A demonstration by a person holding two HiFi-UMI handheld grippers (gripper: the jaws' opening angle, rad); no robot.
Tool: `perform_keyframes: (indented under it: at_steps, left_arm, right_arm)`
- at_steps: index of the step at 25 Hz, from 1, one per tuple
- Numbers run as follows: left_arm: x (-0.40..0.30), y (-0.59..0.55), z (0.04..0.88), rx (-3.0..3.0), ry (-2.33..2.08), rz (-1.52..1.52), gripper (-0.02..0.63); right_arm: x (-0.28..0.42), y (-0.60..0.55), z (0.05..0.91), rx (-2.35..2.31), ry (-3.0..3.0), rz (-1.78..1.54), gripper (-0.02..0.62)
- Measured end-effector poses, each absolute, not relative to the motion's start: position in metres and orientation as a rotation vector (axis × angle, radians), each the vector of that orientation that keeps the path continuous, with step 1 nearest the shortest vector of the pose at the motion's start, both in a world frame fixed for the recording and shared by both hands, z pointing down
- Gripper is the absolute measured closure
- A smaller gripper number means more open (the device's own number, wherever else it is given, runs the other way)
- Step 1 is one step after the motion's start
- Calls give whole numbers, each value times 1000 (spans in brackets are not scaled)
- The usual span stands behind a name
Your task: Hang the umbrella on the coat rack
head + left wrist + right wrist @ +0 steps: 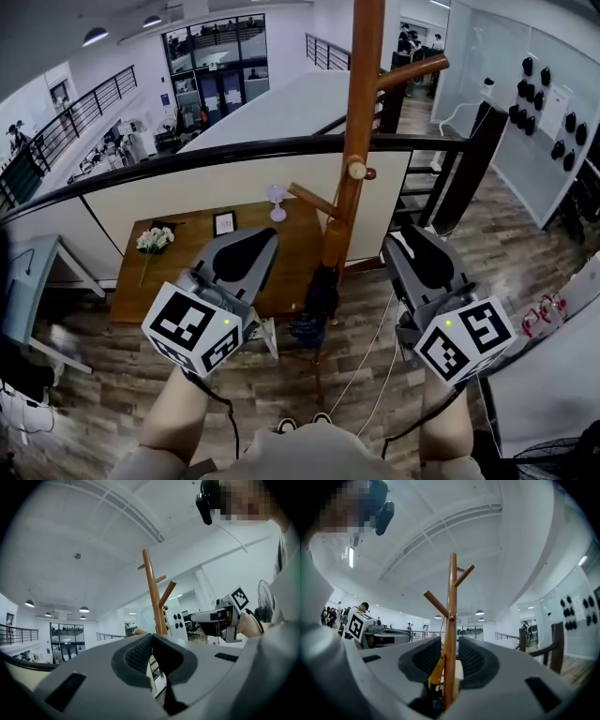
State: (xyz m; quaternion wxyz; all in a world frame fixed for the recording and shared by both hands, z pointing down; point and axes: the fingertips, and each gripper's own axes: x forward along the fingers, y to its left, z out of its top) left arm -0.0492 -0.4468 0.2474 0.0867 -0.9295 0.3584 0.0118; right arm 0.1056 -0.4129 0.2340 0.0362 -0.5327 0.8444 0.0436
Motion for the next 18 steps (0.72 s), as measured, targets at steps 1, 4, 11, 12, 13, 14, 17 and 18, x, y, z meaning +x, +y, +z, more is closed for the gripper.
perform_keyframes:
  at_steps: [1, 4, 11, 12, 13, 14, 17, 18]
  left_arm:
    - [-50, -448, 254, -2779, 1077, 22, 600]
    - [-52, -448, 275, -2801, 1089, -24, 600]
    - [-48, -439, 324, -2861, 1079, -92, 603]
    - [-48, -437, 330, -2874, 1080, -87, 603]
    - [-48, -435, 334, -2883, 1085, -74, 603]
    - [-51, -434, 336, -2887, 1098, -49, 603]
    - [-66, -433, 343, -2867, 1174, 20, 603]
    - [-70, -433, 347, -2863, 1193, 19, 603]
  right_arm:
    - [104, -413, 241, -1635, 2602, 118, 483]
    - [99, -412, 260, -1629, 2624, 71, 511]
    - [90, -406, 305, -1624, 2692, -20, 563]
    - [90, -405, 310, -1624, 2698, -32, 563]
    - [90, -404, 316, -1626, 2701, -44, 565]
    - [90, -404, 321, -1630, 2701, -56, 566]
    - [91, -401, 339, -1638, 2693, -115, 574]
    - [90, -399, 345, -1636, 2694, -135, 578]
